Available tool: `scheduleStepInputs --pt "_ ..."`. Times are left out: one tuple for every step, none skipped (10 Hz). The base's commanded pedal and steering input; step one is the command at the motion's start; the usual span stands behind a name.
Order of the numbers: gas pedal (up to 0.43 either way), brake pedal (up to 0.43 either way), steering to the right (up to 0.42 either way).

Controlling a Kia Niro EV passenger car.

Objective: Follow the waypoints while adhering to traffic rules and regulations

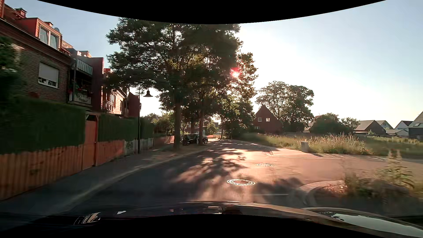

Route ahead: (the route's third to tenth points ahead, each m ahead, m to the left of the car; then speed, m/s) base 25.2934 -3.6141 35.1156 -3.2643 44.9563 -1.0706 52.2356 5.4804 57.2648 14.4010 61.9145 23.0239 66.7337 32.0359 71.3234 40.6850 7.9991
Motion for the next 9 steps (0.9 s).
scheduleStepInputs --pt "0.118 0.0 0.071" --pt "0.118 0.0 0.08" --pt "0.13 0.0 0.087" --pt "0.138 0.0 0.091" --pt "0.138 0.0 0.093" --pt "0.138 0.0 0.091" --pt "0.138 0.0 0.085" --pt "0.138 0.0 0.077" --pt "0.138 0.0 0.068"
